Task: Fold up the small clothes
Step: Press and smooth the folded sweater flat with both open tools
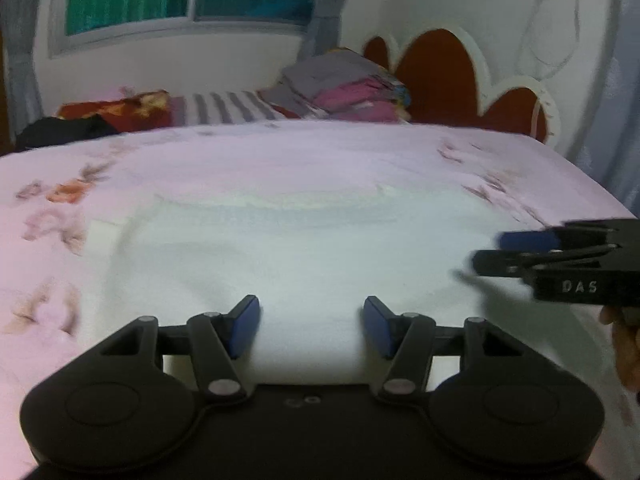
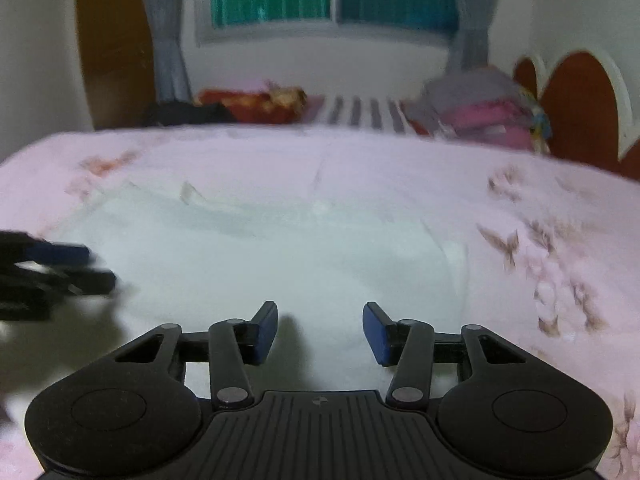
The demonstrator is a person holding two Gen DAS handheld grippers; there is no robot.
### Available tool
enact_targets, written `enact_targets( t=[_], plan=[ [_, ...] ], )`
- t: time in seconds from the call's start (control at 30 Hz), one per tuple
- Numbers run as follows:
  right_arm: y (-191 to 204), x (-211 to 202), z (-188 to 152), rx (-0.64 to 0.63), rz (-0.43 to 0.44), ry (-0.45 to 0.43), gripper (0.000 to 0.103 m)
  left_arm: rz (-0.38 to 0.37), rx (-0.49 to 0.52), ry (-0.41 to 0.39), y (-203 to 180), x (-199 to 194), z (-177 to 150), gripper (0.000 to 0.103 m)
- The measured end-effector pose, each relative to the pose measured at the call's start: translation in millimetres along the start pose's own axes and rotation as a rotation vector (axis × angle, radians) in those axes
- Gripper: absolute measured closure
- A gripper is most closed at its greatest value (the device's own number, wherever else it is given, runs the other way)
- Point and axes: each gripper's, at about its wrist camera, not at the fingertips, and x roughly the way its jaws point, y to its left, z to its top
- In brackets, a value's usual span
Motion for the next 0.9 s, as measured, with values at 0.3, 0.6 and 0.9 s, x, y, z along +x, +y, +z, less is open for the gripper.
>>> enact_targets(
  t=[0.3,0.6,0.9],
  plan=[
    [9.4,-28.4,-14.3,0.025,0.024,0.016,0.061,0.069,0.019,-0.031,-15.3,-49.7,-27.9,0.047],
    [80.5,-50.5,-65.2,0.01,0.167,0.062,0.091,0.127,-0.063,-0.006,-40.6,-66.2,-65.3,0.051],
    [75.2,-54.1,-82.6,0.026,0.102,0.086,0.093,0.21,-0.123,-0.011,-9.7,-82.0,-79.6,0.049]
  ],
)
